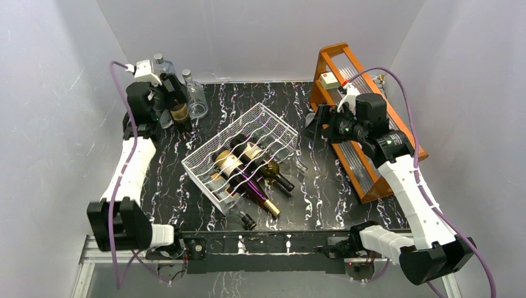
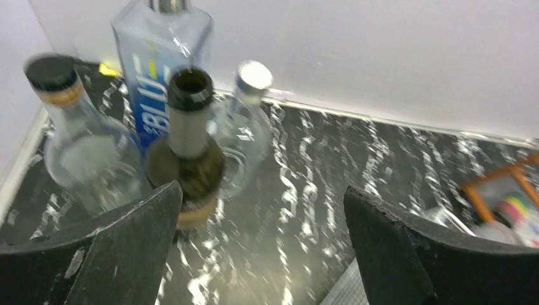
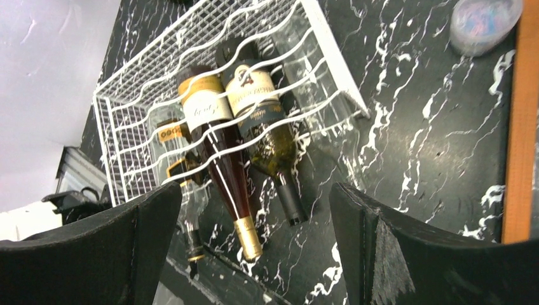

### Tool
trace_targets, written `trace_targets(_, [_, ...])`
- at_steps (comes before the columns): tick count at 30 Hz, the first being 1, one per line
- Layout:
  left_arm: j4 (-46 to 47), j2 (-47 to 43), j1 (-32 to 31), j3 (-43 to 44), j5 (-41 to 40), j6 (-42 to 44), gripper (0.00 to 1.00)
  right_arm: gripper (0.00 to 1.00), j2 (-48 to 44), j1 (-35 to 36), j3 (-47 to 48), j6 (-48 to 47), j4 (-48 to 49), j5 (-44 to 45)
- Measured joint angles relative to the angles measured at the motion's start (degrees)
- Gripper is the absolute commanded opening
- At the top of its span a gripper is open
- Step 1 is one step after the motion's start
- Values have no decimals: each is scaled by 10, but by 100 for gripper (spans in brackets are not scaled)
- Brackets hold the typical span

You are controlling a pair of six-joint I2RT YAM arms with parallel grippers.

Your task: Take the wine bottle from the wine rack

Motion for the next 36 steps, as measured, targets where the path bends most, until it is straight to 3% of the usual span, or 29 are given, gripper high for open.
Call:
trace_targets(7, [-116, -111, -1, -26, 109, -52, 98, 98, -19, 0, -52, 7, -7, -48])
trace_targets(13, [-169, -153, -49, -43, 124, -28, 98, 98, -12, 13, -106, 18, -6, -100])
trace_targets(16, [-174, -182, -78, -71, 124, -17, 98, 98, -1, 86, -134, 43, 6, -80])
trace_targets(21, [-162, -193, -90, -99, 114, -12, 98, 98, 94, 317, -134, 97, 45, 11])
trace_targets(26, [-131, -207, -90, -146, 95, -8, 98, 98, 150, 458, -147, 153, 100, 85])
trace_targets(30, [-104, -238, -90, -195, 78, 2, 98, 98, 168, 500, -149, 182, 141, 117])
trace_targets(36, [-53, -294, -91, -270, 33, 9, 98, 98, 210, 500, -145, 200, 213, 147])
